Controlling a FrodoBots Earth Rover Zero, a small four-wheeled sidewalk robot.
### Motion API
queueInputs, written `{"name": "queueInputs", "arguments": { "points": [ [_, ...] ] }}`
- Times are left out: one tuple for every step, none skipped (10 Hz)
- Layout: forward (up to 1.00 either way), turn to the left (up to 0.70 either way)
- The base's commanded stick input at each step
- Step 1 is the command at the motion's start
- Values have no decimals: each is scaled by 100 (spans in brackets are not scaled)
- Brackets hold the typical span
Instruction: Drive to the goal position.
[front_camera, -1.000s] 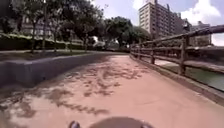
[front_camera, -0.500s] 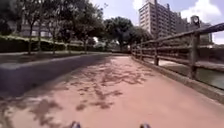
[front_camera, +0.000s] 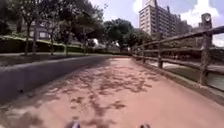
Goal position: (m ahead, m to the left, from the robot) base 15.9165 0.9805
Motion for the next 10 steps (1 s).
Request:
{"name": "queueInputs", "arguments": {
  "points": [
    [70, 0],
    [70, 0],
    [70, 0],
    [70, 0],
    [70, 0],
    [70, 0],
    [70, 0],
    [70, 0],
    [70, -1],
    [70, -2]
  ]
}}
